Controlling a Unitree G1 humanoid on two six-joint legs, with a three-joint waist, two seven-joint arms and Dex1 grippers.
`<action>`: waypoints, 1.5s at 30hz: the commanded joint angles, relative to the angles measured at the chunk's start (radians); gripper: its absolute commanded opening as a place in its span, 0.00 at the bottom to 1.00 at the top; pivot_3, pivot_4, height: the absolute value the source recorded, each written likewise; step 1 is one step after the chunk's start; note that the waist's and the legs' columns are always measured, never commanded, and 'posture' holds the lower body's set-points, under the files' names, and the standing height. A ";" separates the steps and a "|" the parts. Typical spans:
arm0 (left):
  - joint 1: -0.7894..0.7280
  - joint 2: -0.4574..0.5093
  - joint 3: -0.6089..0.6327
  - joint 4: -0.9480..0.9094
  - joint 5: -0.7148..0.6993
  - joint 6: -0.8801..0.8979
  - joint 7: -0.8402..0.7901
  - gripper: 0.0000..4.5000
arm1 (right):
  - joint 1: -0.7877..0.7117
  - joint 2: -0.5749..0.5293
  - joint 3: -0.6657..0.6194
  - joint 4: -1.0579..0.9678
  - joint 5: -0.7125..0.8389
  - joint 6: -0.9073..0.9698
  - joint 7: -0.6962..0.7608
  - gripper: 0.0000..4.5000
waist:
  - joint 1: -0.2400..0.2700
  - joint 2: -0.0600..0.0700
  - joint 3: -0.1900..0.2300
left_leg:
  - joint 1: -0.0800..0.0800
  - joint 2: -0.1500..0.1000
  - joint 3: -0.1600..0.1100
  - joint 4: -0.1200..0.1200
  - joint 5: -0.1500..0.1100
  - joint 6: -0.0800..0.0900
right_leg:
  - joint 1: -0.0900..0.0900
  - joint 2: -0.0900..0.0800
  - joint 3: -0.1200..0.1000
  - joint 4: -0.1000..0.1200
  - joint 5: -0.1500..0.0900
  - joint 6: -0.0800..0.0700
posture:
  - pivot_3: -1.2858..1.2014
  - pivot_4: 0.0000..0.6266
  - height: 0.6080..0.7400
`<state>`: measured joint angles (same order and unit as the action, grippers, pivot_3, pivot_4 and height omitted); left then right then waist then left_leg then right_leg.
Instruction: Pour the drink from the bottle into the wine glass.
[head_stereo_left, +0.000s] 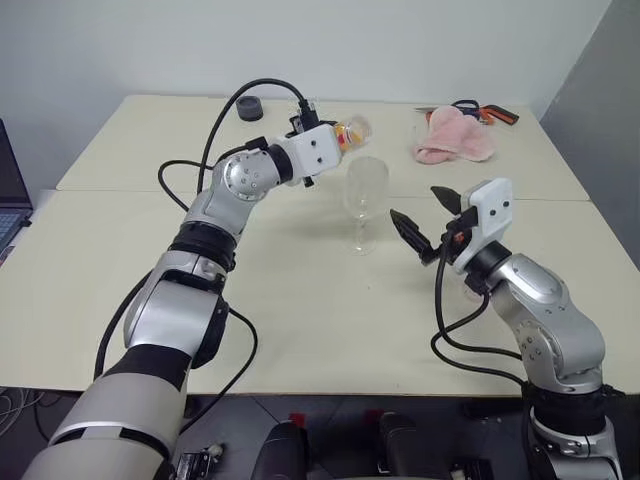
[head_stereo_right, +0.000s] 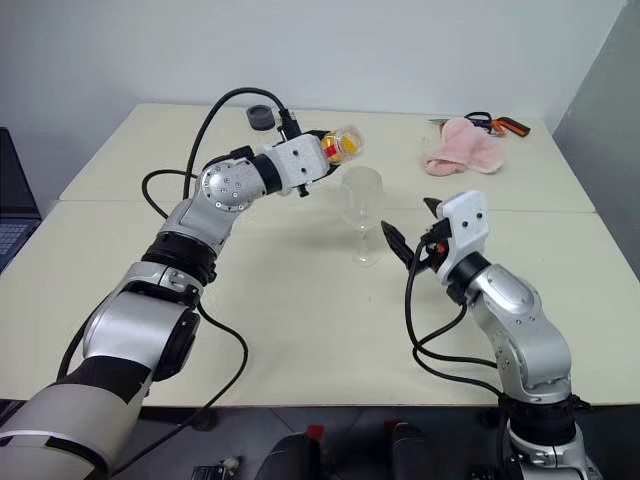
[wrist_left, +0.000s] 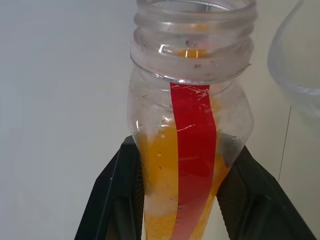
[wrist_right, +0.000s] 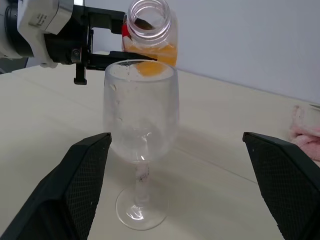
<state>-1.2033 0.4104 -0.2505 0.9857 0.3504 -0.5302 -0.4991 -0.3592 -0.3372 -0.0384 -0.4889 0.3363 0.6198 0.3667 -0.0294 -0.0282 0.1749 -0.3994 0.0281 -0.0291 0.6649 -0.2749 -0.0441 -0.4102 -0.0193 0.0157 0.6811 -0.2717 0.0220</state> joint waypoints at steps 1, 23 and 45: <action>-0.065 0.016 -0.002 -0.012 0.021 -0.048 0.045 0.35 | -0.021 -0.003 -0.015 -0.052 0.025 -0.009 0.002 1.00 | 0.000 0.000 0.000 | 0.000 0.000 0.000 0.000 0.000 0.000 | 0.000 0.000 0.000 0.000 0.000 0.000 | 0.52 0.24 1.00; -0.130 0.063 -0.088 0.048 0.188 -0.170 0.217 0.35 | -0.032 -0.010 0.014 -0.054 0.045 -0.029 0.023 1.00 | 0.000 0.000 0.000 | 0.000 0.000 0.000 0.000 0.000 0.000 | 0.000 0.000 0.000 0.000 0.000 0.000 | 0.52 0.24 1.00; -0.148 0.093 -0.119 0.048 0.266 -0.220 0.297 0.35 | -0.024 -0.012 0.018 -0.050 0.050 -0.044 0.042 1.00 | 0.000 0.000 0.000 | 0.000 0.000 0.001 0.000 0.000 0.000 | 0.000 0.000 0.000 0.000 0.000 0.000 | 0.52 0.24 1.00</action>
<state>-1.2971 0.4875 -0.3691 1.0659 0.6174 -0.7317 -0.2291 -0.3743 -0.3425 -0.0130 -0.5074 0.3752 0.6034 0.3957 -0.0290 -0.0282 0.1749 -0.3995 0.0281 -0.0286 0.6649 -0.2749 -0.0441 -0.4105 -0.0195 0.0156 0.6813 -0.2717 0.0220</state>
